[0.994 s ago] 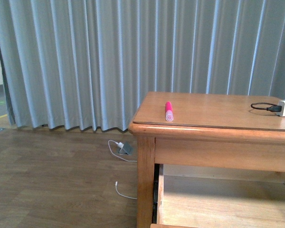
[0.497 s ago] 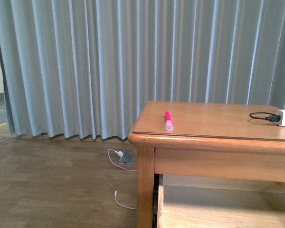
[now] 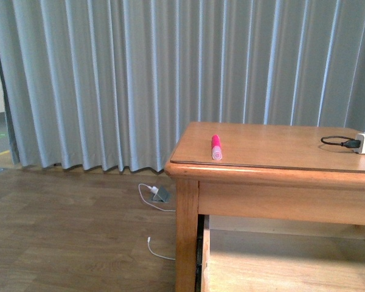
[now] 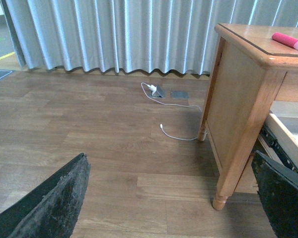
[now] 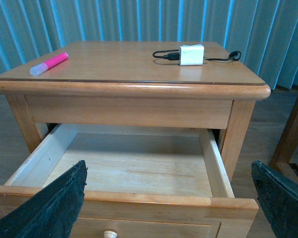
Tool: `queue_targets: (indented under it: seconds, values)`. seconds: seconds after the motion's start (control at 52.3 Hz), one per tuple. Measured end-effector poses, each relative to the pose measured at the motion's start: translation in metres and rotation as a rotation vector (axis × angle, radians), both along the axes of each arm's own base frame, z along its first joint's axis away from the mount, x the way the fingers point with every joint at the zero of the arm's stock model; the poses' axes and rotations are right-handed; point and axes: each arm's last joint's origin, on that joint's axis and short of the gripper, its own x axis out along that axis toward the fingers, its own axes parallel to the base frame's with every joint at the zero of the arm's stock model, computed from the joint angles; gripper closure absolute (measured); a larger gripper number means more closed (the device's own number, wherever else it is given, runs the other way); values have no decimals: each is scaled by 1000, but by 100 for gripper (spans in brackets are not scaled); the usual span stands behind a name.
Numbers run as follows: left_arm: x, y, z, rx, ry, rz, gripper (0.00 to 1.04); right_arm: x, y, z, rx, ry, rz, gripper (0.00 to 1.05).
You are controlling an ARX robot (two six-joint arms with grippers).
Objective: Place pink marker in drawer with both arms
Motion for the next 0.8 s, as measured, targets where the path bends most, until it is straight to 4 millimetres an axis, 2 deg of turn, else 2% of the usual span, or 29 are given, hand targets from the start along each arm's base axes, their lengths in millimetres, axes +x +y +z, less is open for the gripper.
queue_targets:
  seconds: [0.268,0.363,0.44,0.497,0.612,0.803]
  values:
    - [0,0,0,0,0,1,6,0,0,0,0,0,0,8]
    - [3,-4,1,-96,7,181,6,0,0,0,0,0,0,8]
    - [9,-12,7,-133,46,204,6,0,0,0,0,0,0,8]
    - [14,-17,16,-138,55,163,6,0,0,0,0,0,0,8]
    - [32,-28,49,-132,65,43,6,0,0,0,0,0,0,8]
    - [83,-48,96,-31,44,-85,6,0,0,0,0,0,0,8]
